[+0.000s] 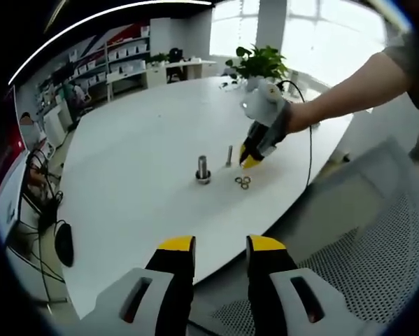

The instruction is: Place the washer onto the threaded stud by aligning its center hole with the stud, sliding it down to the base, and recovering from edge contact or off-axis alignment until the washer reaches the visible bottom stop.

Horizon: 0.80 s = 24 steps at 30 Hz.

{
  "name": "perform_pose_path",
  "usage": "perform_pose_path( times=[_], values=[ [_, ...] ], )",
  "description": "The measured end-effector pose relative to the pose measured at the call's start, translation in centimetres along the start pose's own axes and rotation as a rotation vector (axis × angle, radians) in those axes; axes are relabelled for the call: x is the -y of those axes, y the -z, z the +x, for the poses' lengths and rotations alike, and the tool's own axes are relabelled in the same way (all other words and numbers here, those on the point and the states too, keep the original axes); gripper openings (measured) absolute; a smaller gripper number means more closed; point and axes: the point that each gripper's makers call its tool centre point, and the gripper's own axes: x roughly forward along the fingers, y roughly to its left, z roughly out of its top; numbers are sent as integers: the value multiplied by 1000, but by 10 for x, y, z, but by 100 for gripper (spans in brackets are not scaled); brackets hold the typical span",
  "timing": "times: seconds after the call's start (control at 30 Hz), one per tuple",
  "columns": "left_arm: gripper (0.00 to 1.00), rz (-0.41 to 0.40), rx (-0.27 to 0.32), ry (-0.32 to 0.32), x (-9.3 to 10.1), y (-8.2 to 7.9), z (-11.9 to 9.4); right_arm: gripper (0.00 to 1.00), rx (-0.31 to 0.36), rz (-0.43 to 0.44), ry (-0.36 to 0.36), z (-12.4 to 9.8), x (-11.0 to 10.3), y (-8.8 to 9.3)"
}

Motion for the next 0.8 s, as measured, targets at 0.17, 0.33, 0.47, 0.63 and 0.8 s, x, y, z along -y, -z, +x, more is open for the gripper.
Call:
perform_pose_path(
  times=[0.17, 0.33, 0.47, 0.63, 0.8],
  values=[
    [27, 1, 8, -5, -1, -1, -1, 13, 33, 17, 22, -11, 9, -8],
    [27, 5, 8, -4, 0, -1, -1, 13, 84, 35, 36, -27, 16, -24],
    [27, 7, 19, -12, -1, -3, -2, 13, 106, 32, 48, -35, 18, -30],
    [27, 7, 24, -16, -2, -4, -3, 13, 107, -7, 63, -38, 20, -34],
    [27, 8, 24, -18, -3, -4, -3, 13, 83, -50, 63, -32, 22, -35]
  ],
)
